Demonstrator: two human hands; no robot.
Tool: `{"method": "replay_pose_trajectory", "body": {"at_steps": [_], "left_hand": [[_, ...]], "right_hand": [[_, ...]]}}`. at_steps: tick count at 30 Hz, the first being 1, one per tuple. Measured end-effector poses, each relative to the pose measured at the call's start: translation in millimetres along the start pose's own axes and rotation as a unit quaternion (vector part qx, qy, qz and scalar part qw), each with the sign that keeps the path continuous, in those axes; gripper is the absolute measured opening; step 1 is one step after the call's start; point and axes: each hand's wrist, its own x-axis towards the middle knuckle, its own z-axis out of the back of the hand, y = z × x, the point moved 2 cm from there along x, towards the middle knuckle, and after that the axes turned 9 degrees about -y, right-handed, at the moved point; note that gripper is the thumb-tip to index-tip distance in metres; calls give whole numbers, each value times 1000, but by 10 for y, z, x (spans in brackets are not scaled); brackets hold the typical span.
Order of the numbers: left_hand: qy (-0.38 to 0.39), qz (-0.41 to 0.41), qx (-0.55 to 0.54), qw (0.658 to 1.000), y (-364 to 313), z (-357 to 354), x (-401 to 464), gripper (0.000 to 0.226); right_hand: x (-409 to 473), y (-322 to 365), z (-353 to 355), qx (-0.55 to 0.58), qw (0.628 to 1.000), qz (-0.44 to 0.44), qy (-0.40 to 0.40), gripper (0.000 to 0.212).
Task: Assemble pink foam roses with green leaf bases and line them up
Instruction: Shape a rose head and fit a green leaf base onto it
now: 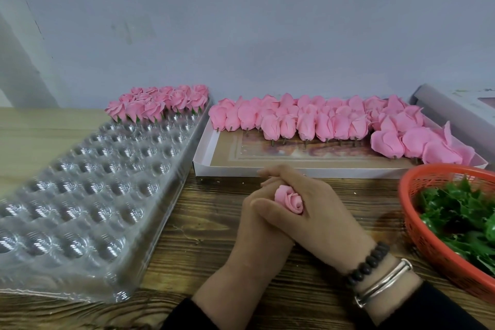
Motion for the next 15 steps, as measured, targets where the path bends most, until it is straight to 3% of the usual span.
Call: {"method": "replay_pose_trajectory", "body": {"at_steps": [5, 9, 13, 15], "left_hand": [[9, -7, -18, 1000, 4, 15, 4, 32], [-1, -7, -21, 1000, -14, 19, 8, 17], [-2, -30, 54, 998, -44, 27, 18, 6], [-17, 5, 47, 999, -45, 36, 21, 2]], "right_hand": [[3, -54, 20, -13, 999, -29, 34, 91], [6, -103, 21, 28, 998, -45, 35, 98], [13, -131, 18, 72, 997, -25, 21, 93], [-10, -115, 17, 87, 996, -5, -4, 82]]}}
